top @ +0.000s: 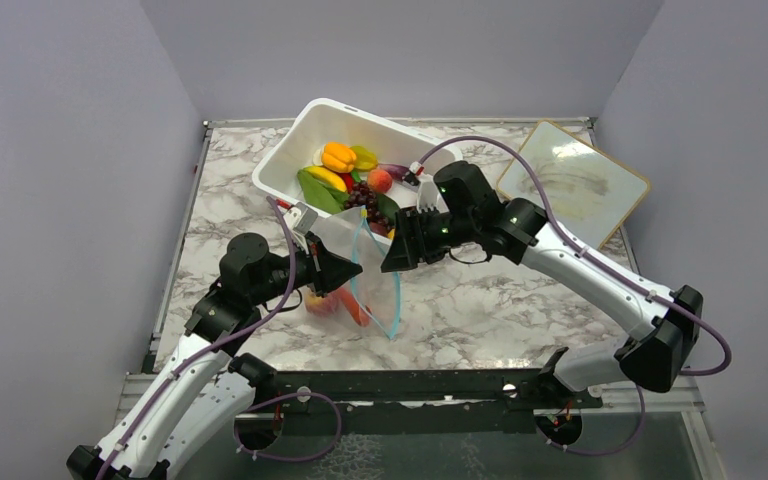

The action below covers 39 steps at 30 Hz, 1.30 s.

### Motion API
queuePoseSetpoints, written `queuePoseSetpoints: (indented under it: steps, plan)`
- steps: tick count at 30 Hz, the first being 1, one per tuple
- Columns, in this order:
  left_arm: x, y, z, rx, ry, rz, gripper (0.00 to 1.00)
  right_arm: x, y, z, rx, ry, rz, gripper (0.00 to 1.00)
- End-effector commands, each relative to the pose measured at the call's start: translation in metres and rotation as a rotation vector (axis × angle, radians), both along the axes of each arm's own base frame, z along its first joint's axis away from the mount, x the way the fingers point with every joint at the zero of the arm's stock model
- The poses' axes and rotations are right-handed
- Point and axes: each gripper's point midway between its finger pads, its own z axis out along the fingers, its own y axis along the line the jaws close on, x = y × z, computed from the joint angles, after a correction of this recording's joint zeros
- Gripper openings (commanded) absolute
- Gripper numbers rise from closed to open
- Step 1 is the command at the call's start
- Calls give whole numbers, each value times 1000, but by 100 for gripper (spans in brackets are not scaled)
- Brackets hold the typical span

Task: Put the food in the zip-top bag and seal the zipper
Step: Place the fake vegetable in the zipper food storage bag, then pick up the fake fruit from the bin.

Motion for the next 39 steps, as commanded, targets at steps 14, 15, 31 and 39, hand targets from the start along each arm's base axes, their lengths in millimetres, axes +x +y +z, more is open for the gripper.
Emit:
queuePoseSetpoints:
  steps: [14, 15, 31, 39]
  plan:
    - [7, 16, -19, 117, -79, 54, 0, 28, -16, 67, 62, -374, -44, 52]
    - [8, 18, -21, 125, -83, 62, 0, 38, -19, 69, 44, -423, -82, 51]
    - [7, 36, 0, 105, -217, 152, 0, 170, 2, 48, -236, -692, -241, 52]
    - [8, 42, 5, 95, -245, 187, 0, 228, 11, -12, -364, -701, -284, 58]
